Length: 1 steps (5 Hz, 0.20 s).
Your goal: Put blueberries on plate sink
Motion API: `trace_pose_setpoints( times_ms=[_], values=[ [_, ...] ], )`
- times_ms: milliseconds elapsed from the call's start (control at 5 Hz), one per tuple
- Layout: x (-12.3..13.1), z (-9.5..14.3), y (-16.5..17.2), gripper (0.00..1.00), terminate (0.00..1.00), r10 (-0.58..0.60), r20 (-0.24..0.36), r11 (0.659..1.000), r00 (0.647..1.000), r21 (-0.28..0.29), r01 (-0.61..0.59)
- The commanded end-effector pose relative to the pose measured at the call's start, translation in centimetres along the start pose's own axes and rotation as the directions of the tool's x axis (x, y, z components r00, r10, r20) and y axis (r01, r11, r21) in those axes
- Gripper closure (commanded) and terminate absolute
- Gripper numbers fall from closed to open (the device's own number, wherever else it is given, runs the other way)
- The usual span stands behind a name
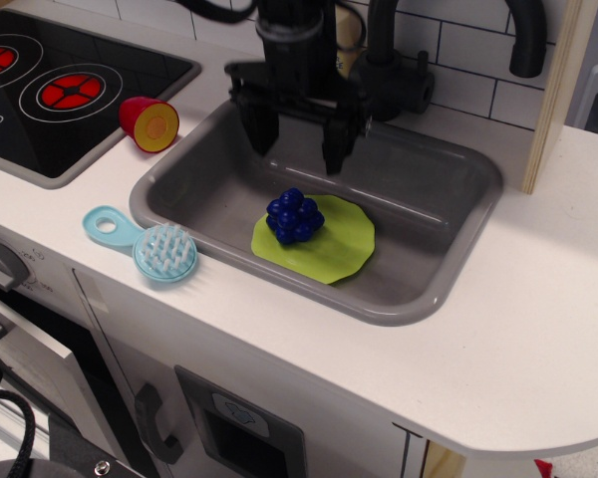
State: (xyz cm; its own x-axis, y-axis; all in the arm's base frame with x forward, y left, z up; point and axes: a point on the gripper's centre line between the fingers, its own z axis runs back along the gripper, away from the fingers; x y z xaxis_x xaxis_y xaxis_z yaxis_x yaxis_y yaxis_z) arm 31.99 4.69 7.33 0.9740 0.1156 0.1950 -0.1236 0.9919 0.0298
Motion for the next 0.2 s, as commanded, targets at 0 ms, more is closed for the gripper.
trace_pose_setpoints(
  times_ms=[0],
  values=[
    [0.53,2.28,0.88,0.0,1.0,0.002,0.064,1.0,0.998,0.001,-0.002]
  ],
)
